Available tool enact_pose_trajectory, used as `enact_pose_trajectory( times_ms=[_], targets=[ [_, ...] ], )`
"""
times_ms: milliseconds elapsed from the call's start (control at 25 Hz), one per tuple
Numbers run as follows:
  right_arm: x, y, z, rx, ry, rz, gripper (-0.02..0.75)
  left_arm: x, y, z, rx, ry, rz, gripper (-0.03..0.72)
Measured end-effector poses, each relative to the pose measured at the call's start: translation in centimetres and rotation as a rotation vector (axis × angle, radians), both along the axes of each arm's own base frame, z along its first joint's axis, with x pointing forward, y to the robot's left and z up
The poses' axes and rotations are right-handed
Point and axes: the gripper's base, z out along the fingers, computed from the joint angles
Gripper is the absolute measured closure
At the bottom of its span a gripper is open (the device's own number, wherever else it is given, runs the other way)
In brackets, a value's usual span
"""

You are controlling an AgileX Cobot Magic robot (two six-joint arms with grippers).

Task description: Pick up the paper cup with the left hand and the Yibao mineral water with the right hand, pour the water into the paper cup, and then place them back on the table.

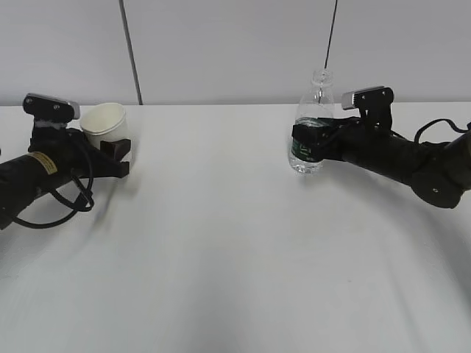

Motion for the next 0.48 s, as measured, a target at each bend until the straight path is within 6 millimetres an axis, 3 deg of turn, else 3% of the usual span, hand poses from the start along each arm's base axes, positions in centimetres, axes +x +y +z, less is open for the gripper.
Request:
enact_pose_trajectory(
  times_ms=[240,480],
  targets=[
    [0.0,0.0,0.0,0.001,-0.002,0.001,0.266,-0.1,-0.1,-1.5,-0.011,0.016,-0.004,0.289],
    [0.0,0.0,0.0,0.0,-0.002,0.002,0.266,-0.1,0.0,-1.5,-0.015,0.011,-0.001,0.289]
  ],
)
